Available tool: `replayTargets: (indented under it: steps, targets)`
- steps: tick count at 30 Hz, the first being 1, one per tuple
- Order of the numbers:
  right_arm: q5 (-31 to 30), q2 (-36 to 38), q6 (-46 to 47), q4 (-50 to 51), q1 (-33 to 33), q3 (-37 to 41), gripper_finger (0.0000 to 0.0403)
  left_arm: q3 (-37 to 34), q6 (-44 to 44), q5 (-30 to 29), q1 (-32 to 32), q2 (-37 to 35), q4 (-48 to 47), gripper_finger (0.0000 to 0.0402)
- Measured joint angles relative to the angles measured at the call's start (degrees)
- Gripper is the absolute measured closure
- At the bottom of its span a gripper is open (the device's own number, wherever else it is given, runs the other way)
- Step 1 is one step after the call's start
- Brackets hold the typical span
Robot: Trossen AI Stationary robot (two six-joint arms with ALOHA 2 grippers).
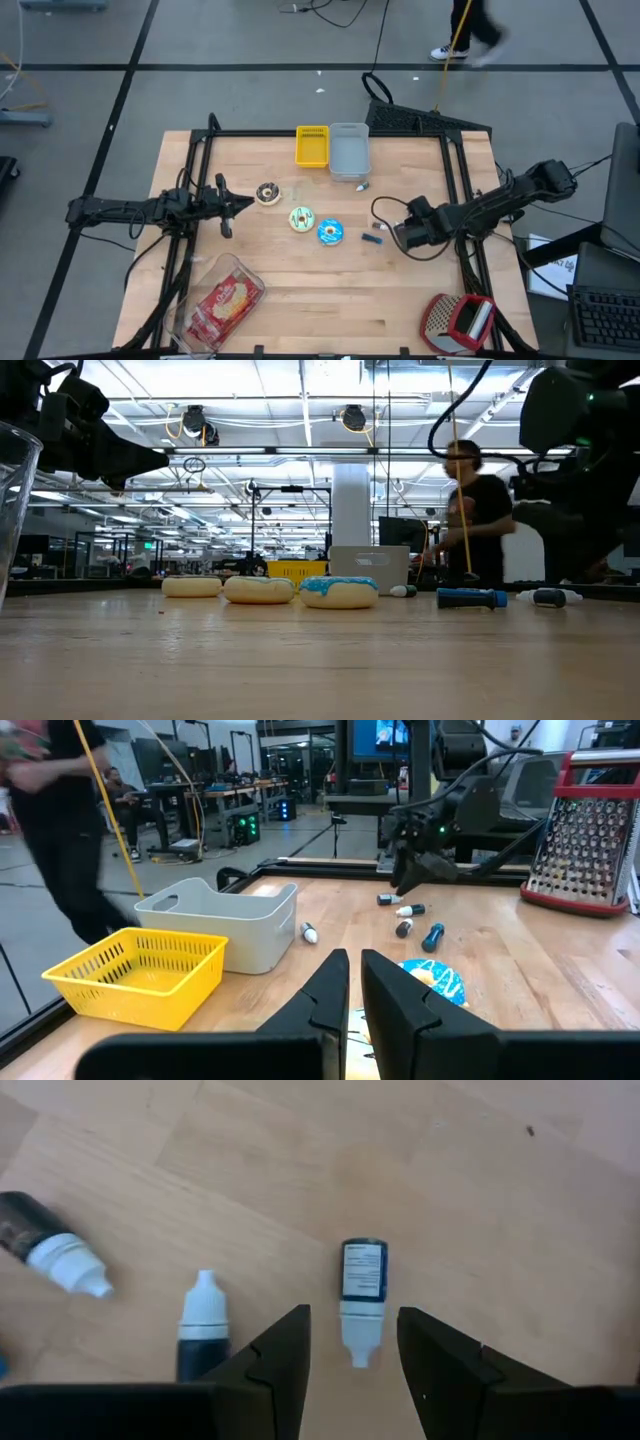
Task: Pick & Place Food Item
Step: Put the blue food coloring bottle into the white bin
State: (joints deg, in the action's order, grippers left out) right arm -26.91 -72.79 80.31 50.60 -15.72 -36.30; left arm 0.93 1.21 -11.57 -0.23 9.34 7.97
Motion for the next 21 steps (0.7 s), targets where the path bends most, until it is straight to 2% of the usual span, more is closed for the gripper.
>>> replayTargets:
  steps: [6,21]
  targets:
    - [0.2,0.0,-3.5,-7.0,1.0,4.6,0.0264,0.0,0.0,0.0,0.0,0.0,0.0,0.0371]
    - [0.1,0.1,-6.4,-9.4,2.9,6.4,0.0264,0.0,0.0,0.0,0.0,0.0,0.0,0.0371]
